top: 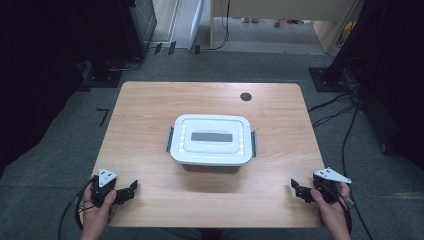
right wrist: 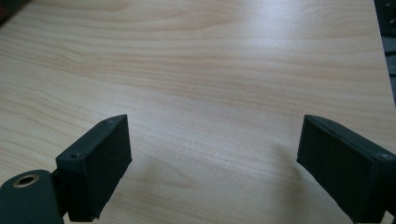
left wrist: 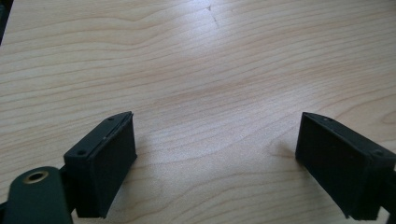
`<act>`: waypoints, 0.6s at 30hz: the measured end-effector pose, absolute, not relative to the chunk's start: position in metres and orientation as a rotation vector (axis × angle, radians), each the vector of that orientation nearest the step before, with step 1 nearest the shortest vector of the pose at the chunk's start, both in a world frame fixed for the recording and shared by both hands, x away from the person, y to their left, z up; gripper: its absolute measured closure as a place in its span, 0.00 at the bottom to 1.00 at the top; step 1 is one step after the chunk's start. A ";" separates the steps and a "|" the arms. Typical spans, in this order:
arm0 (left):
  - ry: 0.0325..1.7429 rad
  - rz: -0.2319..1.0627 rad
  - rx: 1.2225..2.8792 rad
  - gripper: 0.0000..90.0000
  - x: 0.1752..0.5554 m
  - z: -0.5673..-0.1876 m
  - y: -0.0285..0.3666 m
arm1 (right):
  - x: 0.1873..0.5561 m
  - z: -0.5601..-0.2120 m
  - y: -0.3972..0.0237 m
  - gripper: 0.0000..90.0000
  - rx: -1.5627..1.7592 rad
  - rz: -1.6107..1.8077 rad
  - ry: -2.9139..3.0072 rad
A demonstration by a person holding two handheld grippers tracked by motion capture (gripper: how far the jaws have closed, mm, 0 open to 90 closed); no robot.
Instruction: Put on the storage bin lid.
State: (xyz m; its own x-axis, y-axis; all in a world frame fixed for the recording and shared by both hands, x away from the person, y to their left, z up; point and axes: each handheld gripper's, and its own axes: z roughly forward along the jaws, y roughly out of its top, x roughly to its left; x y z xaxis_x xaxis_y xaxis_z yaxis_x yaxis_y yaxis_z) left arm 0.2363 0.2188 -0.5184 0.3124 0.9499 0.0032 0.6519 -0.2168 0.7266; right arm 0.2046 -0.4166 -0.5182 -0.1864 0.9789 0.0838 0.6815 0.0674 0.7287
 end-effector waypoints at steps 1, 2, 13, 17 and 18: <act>1.416 0.612 1.958 0.12 0.236 -0.518 0.219 | 0.204 -0.520 -0.416 0.11 1.649 0.900 1.923; 1.418 0.613 1.955 0.12 0.237 -0.519 0.218 | 0.204 -0.522 -0.415 0.10 1.648 0.883 1.929; 1.426 0.616 1.952 0.11 0.237 -0.519 0.217 | 0.202 -0.526 -0.411 0.10 1.614 0.855 1.928; 1.431 0.616 1.952 0.11 0.237 -0.518 0.216 | 0.202 -0.525 -0.411 0.10 1.615 0.855 1.928; 1.438 0.618 1.947 0.10 0.238 -0.519 0.215 | 0.202 -0.525 -0.412 0.10 1.616 0.855 1.927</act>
